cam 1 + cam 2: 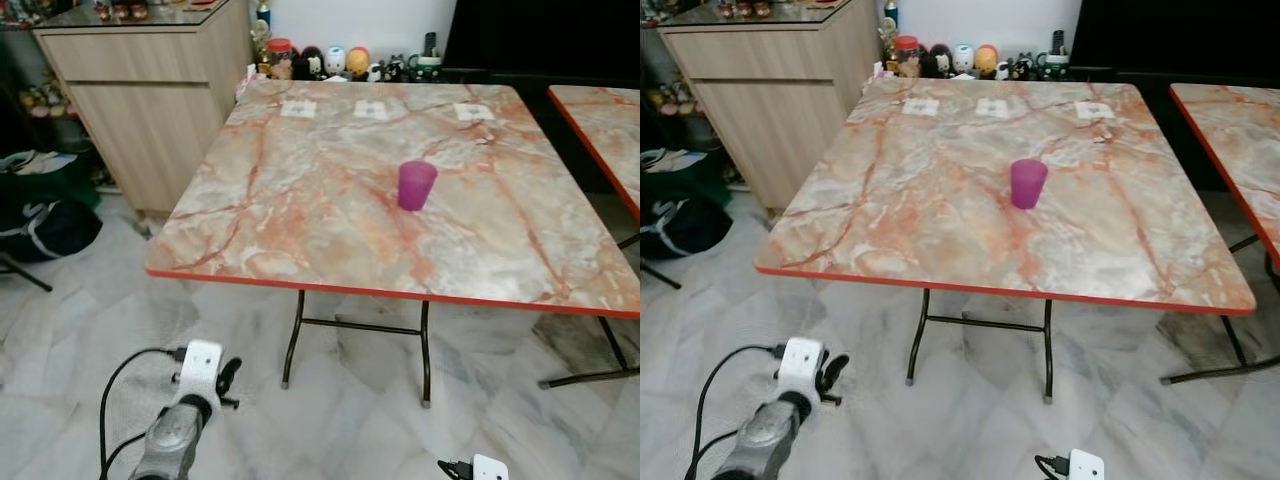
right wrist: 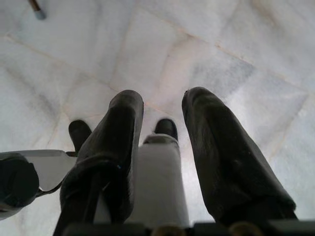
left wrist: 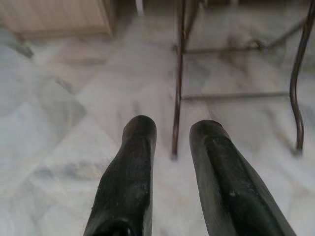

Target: Setting the table

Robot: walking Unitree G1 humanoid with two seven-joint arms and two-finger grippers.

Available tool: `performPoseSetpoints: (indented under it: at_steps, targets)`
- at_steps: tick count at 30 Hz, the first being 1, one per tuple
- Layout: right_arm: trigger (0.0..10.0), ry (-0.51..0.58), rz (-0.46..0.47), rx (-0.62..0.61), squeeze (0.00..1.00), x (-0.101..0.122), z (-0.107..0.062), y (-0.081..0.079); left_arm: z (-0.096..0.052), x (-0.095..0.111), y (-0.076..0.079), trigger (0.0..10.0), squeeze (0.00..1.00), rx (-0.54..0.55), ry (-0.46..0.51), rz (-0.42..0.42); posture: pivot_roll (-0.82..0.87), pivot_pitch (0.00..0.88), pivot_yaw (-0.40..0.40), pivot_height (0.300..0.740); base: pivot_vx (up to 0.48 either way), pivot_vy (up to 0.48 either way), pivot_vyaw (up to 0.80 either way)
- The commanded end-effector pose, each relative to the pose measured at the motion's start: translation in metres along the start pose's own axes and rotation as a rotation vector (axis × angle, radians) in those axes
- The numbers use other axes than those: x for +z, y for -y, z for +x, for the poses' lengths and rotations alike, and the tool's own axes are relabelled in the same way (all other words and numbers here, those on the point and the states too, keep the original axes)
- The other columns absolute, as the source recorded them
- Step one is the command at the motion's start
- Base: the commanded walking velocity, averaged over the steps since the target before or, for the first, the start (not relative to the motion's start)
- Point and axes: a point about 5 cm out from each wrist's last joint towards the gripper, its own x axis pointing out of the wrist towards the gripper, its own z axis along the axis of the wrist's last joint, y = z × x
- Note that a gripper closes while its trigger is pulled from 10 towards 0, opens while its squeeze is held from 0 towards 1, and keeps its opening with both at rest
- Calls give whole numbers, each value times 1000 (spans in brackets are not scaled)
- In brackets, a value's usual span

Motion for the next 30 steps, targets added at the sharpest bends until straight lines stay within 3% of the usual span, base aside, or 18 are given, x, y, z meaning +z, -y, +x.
performPoseSetpoints:
  at_steps: [1,2,3,7,12,14,17,30]
  targets:
    - [10000,-12,6,-5,0,-3,-1,2,-4,14,-7,10000,0,11,105,-27,44,0,-6,740,0,0,0]
    - [10000,-12,6,-5,0,-3,-1,2,-4,14,-7,10000,0,11,105,-27,44,0,-6,740,0,0,0]
    - [10000,-8,3,-4,0,-2,0,1,-6,31,-7,10000,0,13,187,-35,51,0,-11,740,0,0,0]
    - [10000,-2,0,-3,0,0,0,1,1,67,-6,10000,0,19,324,-45,58,0,-16,740,0,0,0]
    - [10000,7,6,-2,0,1,0,0,9,92,-3,10000,0,4,397,-38,58,0,-16,740,0,0,0]
    - [10000,20,16,-3,0,3,0,1,21,121,5,10000,0,-47,476,-43,45,0,-9,740,150,0,0]
    - [10000,19,17,-5,0,3,0,1,23,125,11,10000,0,-83,474,-29,38,0,-5,740,315,0,0]
    - [10000,21,16,-4,0,4,1,-1,15,135,11,10000,0,-79,484,-63,38,0,-11,740,340,0,0]
